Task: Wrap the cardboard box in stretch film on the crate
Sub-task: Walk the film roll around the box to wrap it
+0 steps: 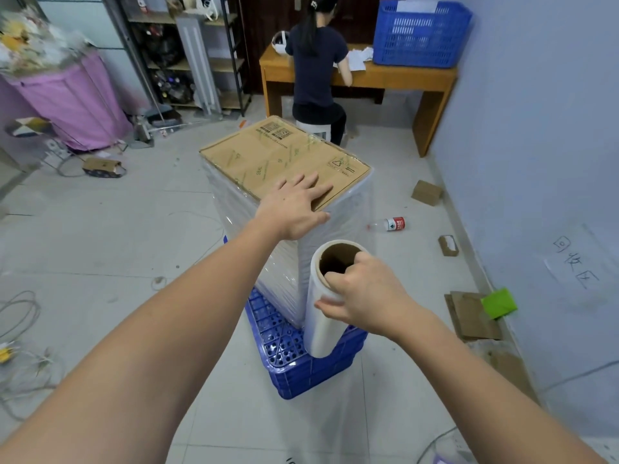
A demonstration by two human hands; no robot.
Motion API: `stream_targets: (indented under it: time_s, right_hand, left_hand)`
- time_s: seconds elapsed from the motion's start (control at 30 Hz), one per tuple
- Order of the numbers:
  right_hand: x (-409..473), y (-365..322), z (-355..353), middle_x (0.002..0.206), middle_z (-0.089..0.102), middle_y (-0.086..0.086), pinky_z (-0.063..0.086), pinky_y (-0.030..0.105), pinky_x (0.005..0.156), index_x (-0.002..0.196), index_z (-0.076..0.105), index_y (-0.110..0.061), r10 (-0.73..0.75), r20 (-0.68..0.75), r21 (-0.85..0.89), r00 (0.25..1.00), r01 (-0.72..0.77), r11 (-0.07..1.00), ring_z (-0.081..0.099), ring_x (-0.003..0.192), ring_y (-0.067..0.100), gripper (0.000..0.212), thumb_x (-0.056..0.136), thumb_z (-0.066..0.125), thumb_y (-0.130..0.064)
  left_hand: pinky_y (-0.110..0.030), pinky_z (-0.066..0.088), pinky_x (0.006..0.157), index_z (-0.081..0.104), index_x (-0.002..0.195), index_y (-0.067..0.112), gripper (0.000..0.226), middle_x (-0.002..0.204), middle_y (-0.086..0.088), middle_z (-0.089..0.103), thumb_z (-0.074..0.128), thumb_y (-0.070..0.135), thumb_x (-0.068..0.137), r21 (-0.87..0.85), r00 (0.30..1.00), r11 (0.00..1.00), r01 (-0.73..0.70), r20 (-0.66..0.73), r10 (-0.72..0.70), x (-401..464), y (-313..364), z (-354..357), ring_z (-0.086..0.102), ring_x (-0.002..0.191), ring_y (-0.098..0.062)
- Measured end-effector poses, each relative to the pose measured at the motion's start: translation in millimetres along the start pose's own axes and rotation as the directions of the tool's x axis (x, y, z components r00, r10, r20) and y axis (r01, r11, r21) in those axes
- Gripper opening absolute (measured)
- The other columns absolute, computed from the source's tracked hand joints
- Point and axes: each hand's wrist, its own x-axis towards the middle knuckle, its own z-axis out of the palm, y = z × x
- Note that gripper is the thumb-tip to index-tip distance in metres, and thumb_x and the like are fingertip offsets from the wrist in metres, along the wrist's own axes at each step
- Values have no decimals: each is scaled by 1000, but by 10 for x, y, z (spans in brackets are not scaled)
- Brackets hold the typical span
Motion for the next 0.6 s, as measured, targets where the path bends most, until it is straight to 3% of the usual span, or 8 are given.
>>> stream_targets:
  time_s: [0.17, 0.37, 0.5, 0.6]
  right_hand:
    - [-37, 4, -42, 50, 54, -3, 32, 29, 59, 68, 59, -19, 3, 20, -4, 1000, -3, 1000, 40, 55, 21, 44, 83, 58, -60]
    - [-15, -52, -111, 44, 46, -4, 33, 29, 56, 59, 35, -23, 22, -25, -7, 999, -22, 1000, 33, 46, 19, 52, 88, 53, -62]
    - [-42, -55, -78, 41, 46, -2, 28, 27, 56, 55, 45, -19, 21, -53, -11, 998, -21, 1000, 36, 44, 21, 49, 86, 60, -54]
    - [-43, -50, -100, 45, 49, -1, 35, 29, 55, 59, 53, -19, 48, 1, 8, 999, -48, 999, 39, 51, 23, 47, 88, 51, -56]
  left_hand:
    - [-46, 7, 128, 20, 161, 48, 72, 173, 8, 12, 43, 68, 96, -8, 1000, 1000, 15, -11, -15, 18, -2, 10, 10, 159, -18]
    - [-45, 8, 128, 19, 161, 49, 72, 172, 9, 13, 43, 69, 95, 8, 999, 1000, 23, -23, -23, -9, 8, 13, 11, 159, -17]
    - [-46, 9, 128, 19, 161, 49, 72, 172, 9, 13, 42, 69, 95, 22, 999, 999, 31, -17, -30, -24, -5, 0, 11, 159, -17]
    - [-46, 8, 128, 19, 161, 49, 73, 172, 10, 13, 41, 70, 95, 15, 1000, 999, 29, -8, -29, -29, -7, 10, 10, 159, -17]
